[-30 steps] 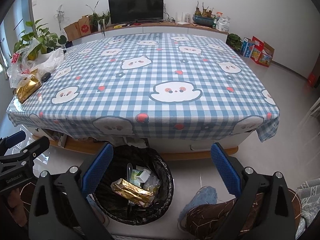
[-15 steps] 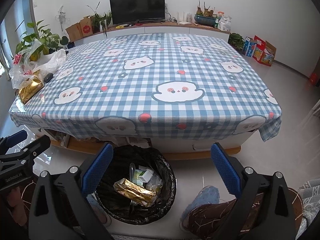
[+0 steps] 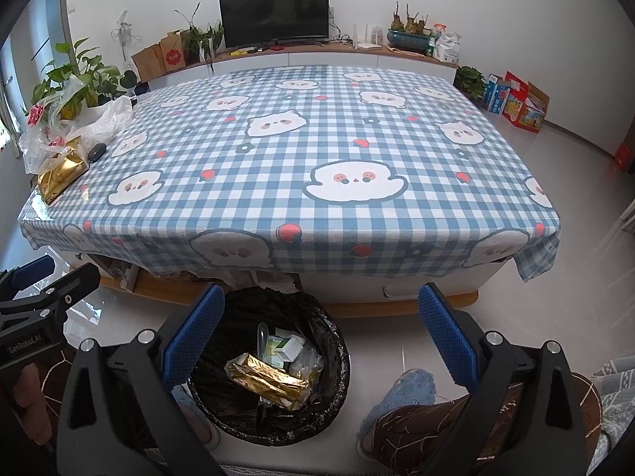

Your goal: Collect trash

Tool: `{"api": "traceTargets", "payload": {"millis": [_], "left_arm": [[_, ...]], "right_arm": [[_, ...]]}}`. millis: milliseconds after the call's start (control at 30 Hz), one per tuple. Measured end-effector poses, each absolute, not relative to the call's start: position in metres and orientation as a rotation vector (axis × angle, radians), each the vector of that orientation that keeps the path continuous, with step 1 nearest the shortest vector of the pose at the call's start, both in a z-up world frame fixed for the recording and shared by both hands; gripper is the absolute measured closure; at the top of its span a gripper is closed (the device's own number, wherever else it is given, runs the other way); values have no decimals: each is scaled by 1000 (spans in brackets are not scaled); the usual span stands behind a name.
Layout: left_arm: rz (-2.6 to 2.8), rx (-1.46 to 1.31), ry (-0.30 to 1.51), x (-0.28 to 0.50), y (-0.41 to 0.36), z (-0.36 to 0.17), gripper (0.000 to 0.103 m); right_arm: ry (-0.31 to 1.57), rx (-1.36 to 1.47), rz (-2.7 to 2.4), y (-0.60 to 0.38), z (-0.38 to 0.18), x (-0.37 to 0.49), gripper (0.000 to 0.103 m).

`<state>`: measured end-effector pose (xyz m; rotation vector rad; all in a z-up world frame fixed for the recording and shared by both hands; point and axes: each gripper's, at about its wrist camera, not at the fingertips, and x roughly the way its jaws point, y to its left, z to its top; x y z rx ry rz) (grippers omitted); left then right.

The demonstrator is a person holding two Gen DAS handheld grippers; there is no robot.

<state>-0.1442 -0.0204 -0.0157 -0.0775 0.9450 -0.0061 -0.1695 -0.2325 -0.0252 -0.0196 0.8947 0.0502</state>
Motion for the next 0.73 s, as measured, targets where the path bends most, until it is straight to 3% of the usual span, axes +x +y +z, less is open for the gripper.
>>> {"api": "traceTargets", "payload": {"millis": [733], "left_arm": [[-13, -68, 937, -144, -23, -15, 6]], "right_arm": [[895, -19, 51, -233, -25, -169, 9]]}}
